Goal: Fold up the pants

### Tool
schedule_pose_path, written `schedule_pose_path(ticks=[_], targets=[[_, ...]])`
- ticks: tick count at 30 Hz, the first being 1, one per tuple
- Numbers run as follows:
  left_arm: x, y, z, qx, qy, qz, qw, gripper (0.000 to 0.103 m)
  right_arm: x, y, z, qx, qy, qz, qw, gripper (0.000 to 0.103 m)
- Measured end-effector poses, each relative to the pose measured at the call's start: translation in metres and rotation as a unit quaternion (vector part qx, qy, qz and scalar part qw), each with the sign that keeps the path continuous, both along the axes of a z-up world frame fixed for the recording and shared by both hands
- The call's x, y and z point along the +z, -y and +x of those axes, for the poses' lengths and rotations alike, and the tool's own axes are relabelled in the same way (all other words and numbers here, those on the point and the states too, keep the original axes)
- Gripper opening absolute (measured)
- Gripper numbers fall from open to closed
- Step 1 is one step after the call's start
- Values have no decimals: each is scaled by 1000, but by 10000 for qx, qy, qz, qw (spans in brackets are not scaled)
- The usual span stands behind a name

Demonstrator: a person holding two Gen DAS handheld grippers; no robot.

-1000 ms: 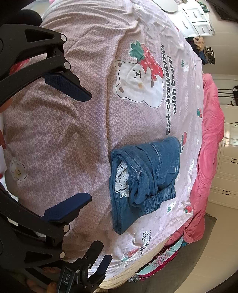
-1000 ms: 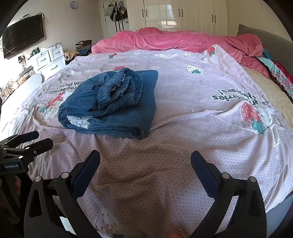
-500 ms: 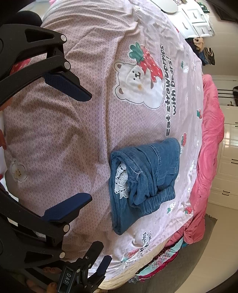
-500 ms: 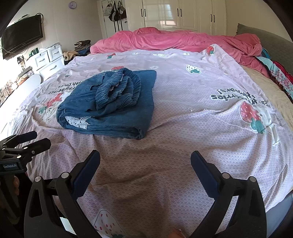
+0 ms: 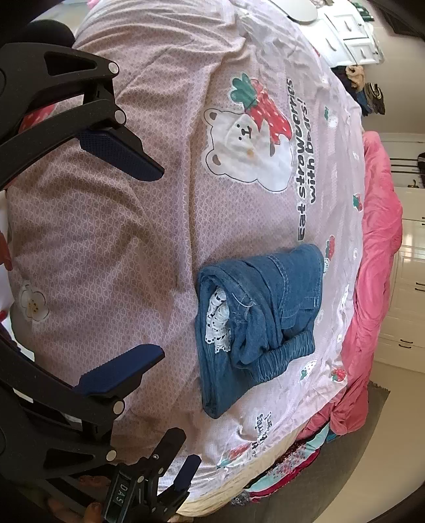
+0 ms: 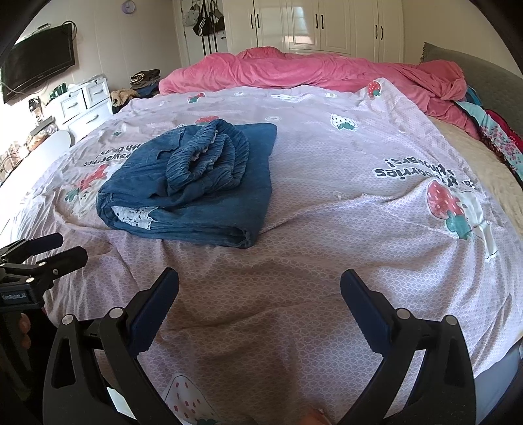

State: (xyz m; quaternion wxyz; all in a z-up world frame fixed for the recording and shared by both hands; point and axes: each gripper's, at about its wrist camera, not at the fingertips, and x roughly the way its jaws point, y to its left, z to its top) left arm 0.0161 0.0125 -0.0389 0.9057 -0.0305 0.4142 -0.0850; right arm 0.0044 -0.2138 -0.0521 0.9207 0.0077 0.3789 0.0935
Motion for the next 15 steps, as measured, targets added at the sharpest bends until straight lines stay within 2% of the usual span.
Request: schedule_pose_path(ticks=[9,13,15], targets=[[0,1,4,-8,-119,98,9999,94,0,1,3,-38,12,-91,10000,99],[1,0,9,200,-187,318,9991,94,2,8,7,-141,-7,-138,9998,99],[3,-4,8,266,-149,299,9991,94,3,11,9,-183,-24,-138,9997,99]])
